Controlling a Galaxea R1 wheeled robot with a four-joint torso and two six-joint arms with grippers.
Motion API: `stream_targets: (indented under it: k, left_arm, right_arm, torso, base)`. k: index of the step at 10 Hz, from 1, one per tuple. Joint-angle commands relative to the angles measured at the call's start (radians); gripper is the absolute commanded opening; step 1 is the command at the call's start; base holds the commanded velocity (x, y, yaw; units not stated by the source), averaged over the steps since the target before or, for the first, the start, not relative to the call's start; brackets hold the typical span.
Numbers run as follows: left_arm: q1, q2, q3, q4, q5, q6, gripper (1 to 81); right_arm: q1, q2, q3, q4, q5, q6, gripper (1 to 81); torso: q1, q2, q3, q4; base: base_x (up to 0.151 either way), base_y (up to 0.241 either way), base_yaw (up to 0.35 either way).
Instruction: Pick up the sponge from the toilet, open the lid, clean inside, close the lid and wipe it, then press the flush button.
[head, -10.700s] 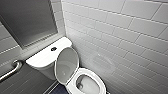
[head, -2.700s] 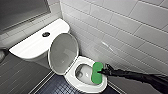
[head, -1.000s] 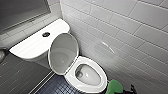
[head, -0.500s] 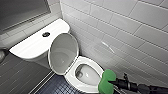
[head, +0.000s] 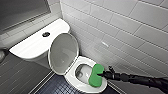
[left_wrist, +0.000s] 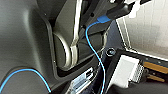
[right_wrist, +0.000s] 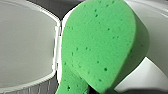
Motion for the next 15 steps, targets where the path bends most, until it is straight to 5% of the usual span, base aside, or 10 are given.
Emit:
stream_targets:
  k: [1, 7, 10, 13, 15]
  left_arm:
    - [0.037, -0.004, 0.015, 0.009, 0.095, 0.003, 81.1]
    - [0.037, 0.014, -0.005, 0.007, 0.095, 0.003, 81.1]
    - [0.045, 0.008, -0.005, 0.003, 0.096, 0.001, 81.1]
    - [0.063, 0.001, -0.005, 0.006, 0.093, 0.003, 81.1]
    - [0.065, 0.008, -0.005, 0.011, 0.093, 0.003, 81.1]
  right_arm:
    - [0.198, 0.176, -0.239, -0.038, -0.149, 0.005, 1.0]
    - [0.298, 0.38, -0.44, -0.094, -0.184, 0.003, 1.0]
    - [0.258, 0.432, -0.569, -0.1, -0.183, -0.006, 1.0]
    - [0.207, 0.397, -0.559, -0.086, -0.14, 0.008, 1.0]
    - [0.172, 0.278, -0.411, -0.088, -0.092, 0.045, 1.0]
  torso:
    - [0.0, 0.0, 0.0, 0.0]
    - [0.0, 0.0, 0.0, 0.0]
    - [0.0, 0.0, 0.0, 0.0]
    - [0.0, 0.0, 0.0, 0.0]
    - [0.0, 0.0, 0.0, 0.0]
  base:
    - [0.0, 0.0, 0.0]
    - [0.0, 0.0, 0.0]
    - [0.0, 0.0, 0.0]
    - [0.0, 0.0, 0.0]
    - [0.0, 0.0, 0.0]
